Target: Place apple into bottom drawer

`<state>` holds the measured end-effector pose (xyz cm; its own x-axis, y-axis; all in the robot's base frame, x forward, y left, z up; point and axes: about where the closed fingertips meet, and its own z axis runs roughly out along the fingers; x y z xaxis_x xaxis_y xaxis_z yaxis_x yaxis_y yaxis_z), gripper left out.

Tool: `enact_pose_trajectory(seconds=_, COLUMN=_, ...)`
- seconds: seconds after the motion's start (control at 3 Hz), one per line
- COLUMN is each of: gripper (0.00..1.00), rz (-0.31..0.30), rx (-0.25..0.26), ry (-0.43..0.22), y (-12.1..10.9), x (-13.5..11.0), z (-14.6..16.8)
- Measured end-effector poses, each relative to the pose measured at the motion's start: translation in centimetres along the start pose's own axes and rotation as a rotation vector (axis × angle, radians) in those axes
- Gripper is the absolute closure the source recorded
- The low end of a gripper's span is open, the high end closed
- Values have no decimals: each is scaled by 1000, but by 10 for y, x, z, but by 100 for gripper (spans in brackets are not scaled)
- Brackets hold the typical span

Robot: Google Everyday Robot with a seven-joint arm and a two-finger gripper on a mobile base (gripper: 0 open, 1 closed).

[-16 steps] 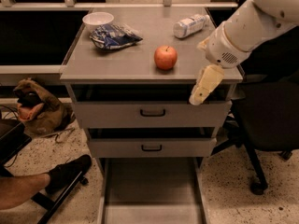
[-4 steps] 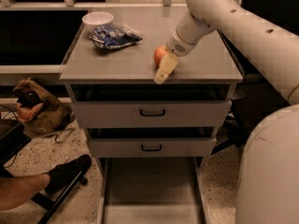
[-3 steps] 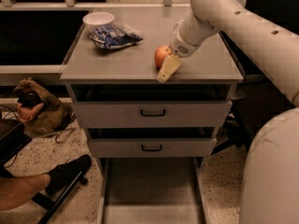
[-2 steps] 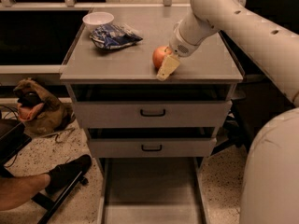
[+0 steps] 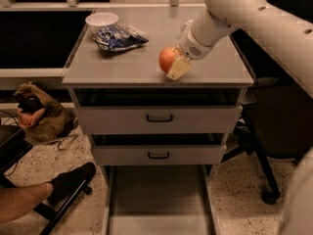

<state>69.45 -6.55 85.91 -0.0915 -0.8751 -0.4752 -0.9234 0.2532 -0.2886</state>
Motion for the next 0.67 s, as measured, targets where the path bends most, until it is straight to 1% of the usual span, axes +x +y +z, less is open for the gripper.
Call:
enact_pose_trajectory(seconds=0.33, gripper=100, rz=0, rx=1, ry=-8, y=27, x=2, z=-30)
enact_pose_trajectory(seconds=0.67, gripper=100, rz=9, rx=-14, ry=-29, y=51, x=7, z=-42)
